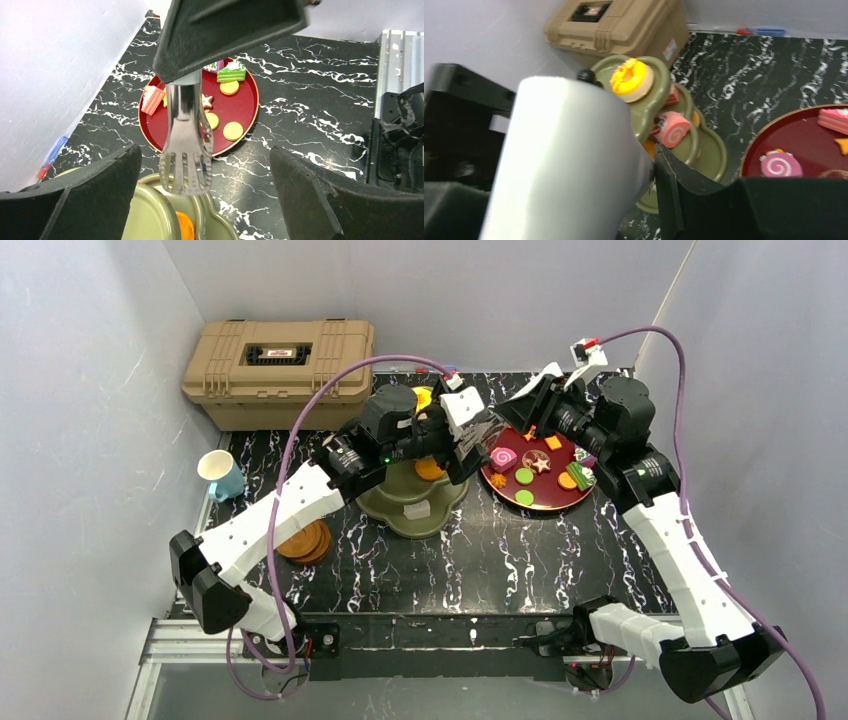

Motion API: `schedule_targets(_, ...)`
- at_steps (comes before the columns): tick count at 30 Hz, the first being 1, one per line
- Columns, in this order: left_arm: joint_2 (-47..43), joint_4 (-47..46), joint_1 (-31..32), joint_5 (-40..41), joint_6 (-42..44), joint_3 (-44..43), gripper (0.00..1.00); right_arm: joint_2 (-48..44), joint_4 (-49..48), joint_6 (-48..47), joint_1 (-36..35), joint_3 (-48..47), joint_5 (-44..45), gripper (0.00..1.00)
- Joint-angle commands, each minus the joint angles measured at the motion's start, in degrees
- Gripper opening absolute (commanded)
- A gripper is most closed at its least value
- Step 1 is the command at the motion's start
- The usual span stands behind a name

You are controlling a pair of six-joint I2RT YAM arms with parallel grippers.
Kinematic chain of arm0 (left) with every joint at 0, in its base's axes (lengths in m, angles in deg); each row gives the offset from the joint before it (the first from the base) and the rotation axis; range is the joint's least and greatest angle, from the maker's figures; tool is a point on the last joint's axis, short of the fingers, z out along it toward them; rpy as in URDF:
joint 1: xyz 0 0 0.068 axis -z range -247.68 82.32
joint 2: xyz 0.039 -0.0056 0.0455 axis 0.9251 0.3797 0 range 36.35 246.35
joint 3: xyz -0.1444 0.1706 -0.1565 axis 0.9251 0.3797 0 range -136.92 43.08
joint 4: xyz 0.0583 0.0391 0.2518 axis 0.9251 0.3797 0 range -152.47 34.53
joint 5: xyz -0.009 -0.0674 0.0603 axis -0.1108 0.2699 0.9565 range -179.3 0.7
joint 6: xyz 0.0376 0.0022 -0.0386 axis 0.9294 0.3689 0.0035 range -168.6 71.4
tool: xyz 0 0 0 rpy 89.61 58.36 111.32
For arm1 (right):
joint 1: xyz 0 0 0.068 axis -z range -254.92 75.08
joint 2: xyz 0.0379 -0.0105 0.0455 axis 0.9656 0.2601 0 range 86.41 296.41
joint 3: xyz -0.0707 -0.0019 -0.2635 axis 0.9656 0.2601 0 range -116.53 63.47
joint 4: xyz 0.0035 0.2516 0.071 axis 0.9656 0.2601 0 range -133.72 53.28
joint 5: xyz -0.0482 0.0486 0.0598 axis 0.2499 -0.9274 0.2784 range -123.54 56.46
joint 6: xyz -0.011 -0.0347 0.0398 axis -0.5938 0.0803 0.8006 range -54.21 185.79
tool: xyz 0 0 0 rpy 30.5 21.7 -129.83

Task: Serve the afternoon tea
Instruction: Adjust the clamp, then pick up the desert from the tray.

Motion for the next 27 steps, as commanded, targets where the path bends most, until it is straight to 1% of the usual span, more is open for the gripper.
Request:
schedule_targets(1,-4.2,3.5,0.1,-0.8,-3.2,-4.0,0.98,-0.1,-2.7,-4.8,0.1,2.5,7.6,0.5)
schedule_targets(4,-5.8,5.0,0.1,3.4,-6.3,-4.8,0.98,0.8,-4.9,-8.2,0.1,5.7,12.1,0.49)
schedule_targets(5,-6.2,5.6,0.1,5.6,-6.9,-5.3,0.98,1.1,-6.5,-9.5,0.1,7.0,13.5,0.49)
schedule_targets(9,-7.4,8.9,-1.1,9.5,-8.9,-8.1,0.98,2.3,-12.8,-14.7,0.1,12.8,22.1,0.5)
schedule_targets(14,-6.6,15.2,-2.5,14.3,-10.0,-11.9,0.98,7.5,-21.9,-17.1,0.1,18.1,26.1,0.55)
schedule_targets(18,-7.9,15.0,-3.3,14.1,-10.0,-10.3,0.98,10.5,-29.5,-17.6,0.1,21.7,28.4,0.56)
schedule_targets(21,-8.8,14.6,-3.5,13.8,-9.9,-8.7,0.98,11.9,-34.1,-18.0,0.1,22.9,30.2,0.58)
schedule_targets(27,-9.7,13.8,-3.7,13.7,-10.3,-7.4,0.98,16.6,-36.9,-19.6,0.1,21.1,31.4,0.64)
